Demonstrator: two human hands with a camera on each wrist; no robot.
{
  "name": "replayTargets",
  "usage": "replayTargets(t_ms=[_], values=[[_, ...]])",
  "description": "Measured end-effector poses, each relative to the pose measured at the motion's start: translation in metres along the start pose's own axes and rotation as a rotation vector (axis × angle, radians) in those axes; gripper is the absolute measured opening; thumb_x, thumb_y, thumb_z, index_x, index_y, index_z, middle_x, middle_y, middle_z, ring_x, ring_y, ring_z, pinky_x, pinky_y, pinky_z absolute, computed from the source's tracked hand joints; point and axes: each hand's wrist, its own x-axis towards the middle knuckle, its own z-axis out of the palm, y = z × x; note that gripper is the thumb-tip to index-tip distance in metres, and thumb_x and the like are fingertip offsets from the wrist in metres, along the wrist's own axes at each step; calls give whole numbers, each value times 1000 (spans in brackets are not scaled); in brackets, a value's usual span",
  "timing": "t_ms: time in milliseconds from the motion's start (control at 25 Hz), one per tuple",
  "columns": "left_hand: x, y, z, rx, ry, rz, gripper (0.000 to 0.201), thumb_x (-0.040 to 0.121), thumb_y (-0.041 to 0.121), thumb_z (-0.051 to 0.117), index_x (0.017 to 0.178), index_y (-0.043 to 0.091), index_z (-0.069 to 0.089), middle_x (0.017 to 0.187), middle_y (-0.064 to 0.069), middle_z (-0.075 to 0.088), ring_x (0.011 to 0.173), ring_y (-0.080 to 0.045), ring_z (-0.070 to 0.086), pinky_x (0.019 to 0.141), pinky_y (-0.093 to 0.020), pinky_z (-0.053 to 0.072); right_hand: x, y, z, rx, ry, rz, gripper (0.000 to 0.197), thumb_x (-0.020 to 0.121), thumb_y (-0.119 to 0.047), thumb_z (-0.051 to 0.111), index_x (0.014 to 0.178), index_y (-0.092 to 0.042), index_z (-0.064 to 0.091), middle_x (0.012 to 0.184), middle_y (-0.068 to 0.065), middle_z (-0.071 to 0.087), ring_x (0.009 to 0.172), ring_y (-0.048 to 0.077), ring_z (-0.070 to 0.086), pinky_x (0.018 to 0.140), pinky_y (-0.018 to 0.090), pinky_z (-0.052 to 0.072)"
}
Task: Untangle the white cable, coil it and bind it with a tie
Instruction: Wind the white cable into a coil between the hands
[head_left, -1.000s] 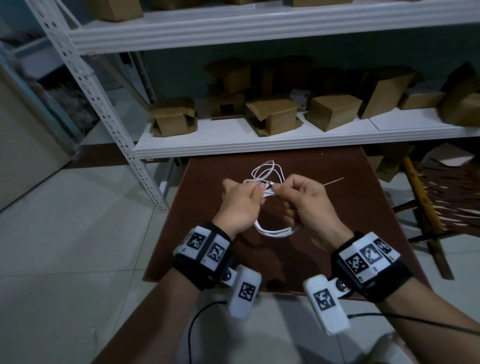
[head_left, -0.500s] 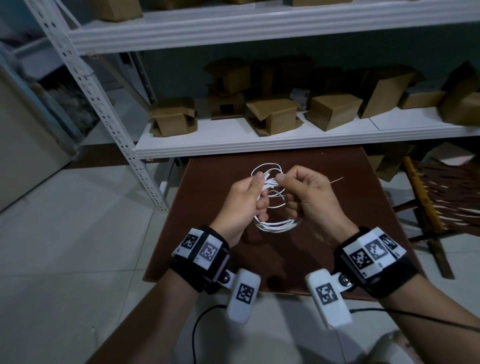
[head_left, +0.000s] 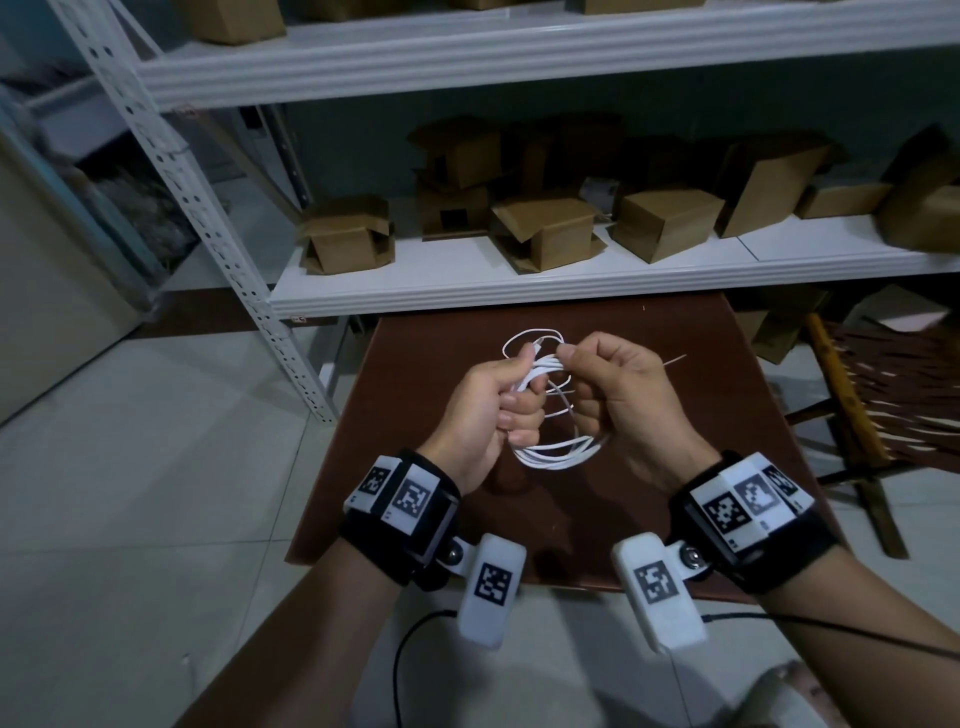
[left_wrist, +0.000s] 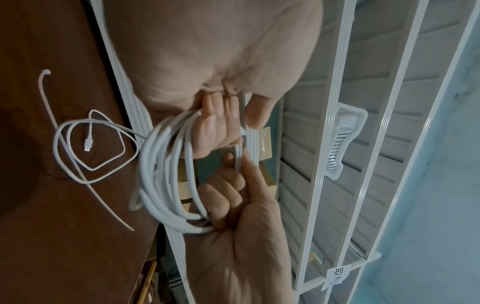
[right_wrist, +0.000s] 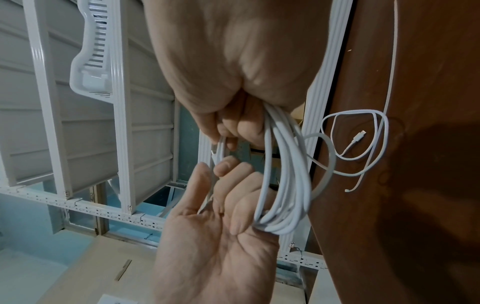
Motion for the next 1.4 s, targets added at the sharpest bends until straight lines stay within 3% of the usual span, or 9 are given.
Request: replayTargets(t_ms=[200, 400, 520, 640, 760, 840, 960, 1200, 1400], values=[[1, -5, 7, 105, 119, 141, 37, 113, 30, 41, 79, 15, 45, 54, 8, 28, 41, -2, 21, 33, -15, 17, 1, 3, 4, 19, -16, -5, 30, 105, -19, 60, 76, -13, 54, 58, 0, 33, 45, 8, 24, 43, 24, 18], [1, -3, 7, 26, 159, 246, 36, 112, 33, 41, 81, 16, 46, 58, 6, 26, 41, -2, 20, 34, -15, 19, -2, 0, 8, -32, -20, 67, 48, 109, -39, 49, 110, 4, 69, 83, 13, 62, 65, 18, 54, 61, 27, 45], [3, -4, 4, -13, 232, 304, 36, 112, 36, 41, 82, 17, 46, 58, 7, 26, 43, -3, 20, 37, -16, 20, -2, 7, 10, 36, 71, 141, 45, 108, -49, 46, 97, -11, 70, 77, 5, 66, 67, 17, 64, 62, 27, 55], [7, -3, 0, -105, 316, 347, 36, 113, 34, 40, 82, 16, 45, 56, 9, 27, 42, -2, 20, 36, -16, 21, 6, 23, 2, -305, 195, 68, 54, 103, -57, 42, 91, -13, 71, 90, 9, 76, 83, 24, 72, 79, 40, 58], [9, 1, -1, -182, 338, 367, 37, 113, 32, 38, 81, 14, 45, 54, 9, 26, 40, -2, 20, 35, -16, 22, 9, 31, 2, -187, 91, 336, 59, 106, -59, 36, 93, -10, 65, 82, 15, 73, 67, 24, 66, 62, 31, 50], [10, 0, -1, -191, 354, 355, 38, 113, 33, 39, 81, 14, 45, 54, 9, 27, 40, -2, 21, 35, -16, 24, 9, 28, 6, 99, -7, 453, 57, 108, -55, 37, 112, -6, 66, 96, 18, 76, 78, 26, 73, 70, 31, 59], [9, -3, -4, -95, 431, 341, 39, 112, 34, 42, 78, 15, 46, 53, 9, 28, 40, -2, 21, 35, -16, 22, 12, 22, 2, 420, 55, 350, 40, 110, -36, 43, 119, -4, 64, 99, 16, 79, 86, 22, 76, 86, 33, 61], [7, -3, -8, 112, 513, 351, 41, 112, 36, 42, 75, 17, 44, 54, 10, 30, 42, -4, 23, 37, -17, 22, 10, 22, -2, 239, 131, 191, 18, 107, -13, 53, 104, -9, 70, 93, 7, 76, 79, 13, 72, 68, 24, 62], [7, 2, -16, 225, 551, 353, 44, 111, 38, 43, 73, 17, 42, 52, 11, 31, 43, -5, 24, 38, -18, 23, 8, 12, -5, 259, 137, 50, 17, 103, -15, 60, 88, -14, 69, 117, 16, 76, 103, 17, 73, 93, 29, 57]])
